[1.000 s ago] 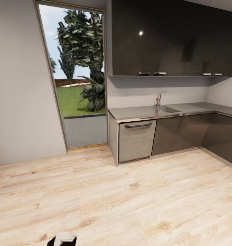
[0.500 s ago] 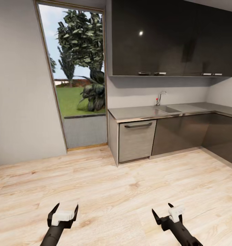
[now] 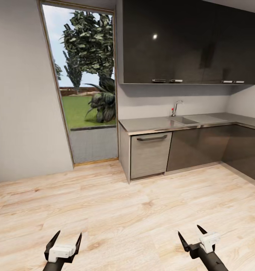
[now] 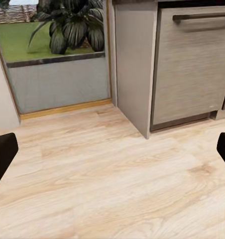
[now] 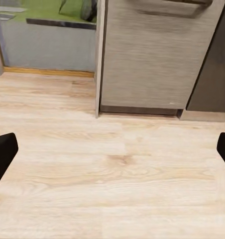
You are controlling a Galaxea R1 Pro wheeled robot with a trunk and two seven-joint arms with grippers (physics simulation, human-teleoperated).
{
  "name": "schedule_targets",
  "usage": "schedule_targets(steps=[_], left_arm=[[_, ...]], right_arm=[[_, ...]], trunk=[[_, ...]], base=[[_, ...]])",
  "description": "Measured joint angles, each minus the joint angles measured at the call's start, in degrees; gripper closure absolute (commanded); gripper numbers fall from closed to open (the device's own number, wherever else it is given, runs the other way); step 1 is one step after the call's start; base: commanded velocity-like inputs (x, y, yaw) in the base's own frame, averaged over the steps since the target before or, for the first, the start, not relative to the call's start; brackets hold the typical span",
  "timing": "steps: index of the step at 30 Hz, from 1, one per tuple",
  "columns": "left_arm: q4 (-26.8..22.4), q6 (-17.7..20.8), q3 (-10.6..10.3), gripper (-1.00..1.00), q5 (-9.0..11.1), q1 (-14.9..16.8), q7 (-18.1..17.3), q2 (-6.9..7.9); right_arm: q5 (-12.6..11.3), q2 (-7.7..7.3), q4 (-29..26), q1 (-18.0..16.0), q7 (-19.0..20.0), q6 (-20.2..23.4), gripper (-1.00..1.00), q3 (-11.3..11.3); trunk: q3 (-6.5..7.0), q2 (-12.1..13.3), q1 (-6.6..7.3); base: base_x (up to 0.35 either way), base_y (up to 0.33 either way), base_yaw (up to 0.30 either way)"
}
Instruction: Put the three can of soda from the living room inside the tash can in the kitchen.
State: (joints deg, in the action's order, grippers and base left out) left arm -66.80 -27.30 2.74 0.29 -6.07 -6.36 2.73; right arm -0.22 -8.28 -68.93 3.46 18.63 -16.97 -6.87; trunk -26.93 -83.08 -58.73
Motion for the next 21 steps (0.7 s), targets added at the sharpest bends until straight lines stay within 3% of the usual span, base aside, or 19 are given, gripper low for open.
schedule_targets(steps=[7, 21], left_arm=[[1.6, -1.1, 0.6, -1.0, -0.1, -0.5, -0.2, 0.0], [2.9, -1.4, 0.9, -1.0, -0.3, -0.4, -0.2, -0.09]], right_arm=[[-0.1, 0.08, -0.4, 1.0, 1.7, -1.2, -1.0, -1.1], [0.0, 0.67, 0.0, 1.2, 1.4, -0.8, -1.0, -1.3]], trunk=[[0.0, 0.0, 0.0], [0.0, 0.0, 0.0]], base=[[0.0, 0.0, 0.0], [0.0, 0.0, 0.0]])
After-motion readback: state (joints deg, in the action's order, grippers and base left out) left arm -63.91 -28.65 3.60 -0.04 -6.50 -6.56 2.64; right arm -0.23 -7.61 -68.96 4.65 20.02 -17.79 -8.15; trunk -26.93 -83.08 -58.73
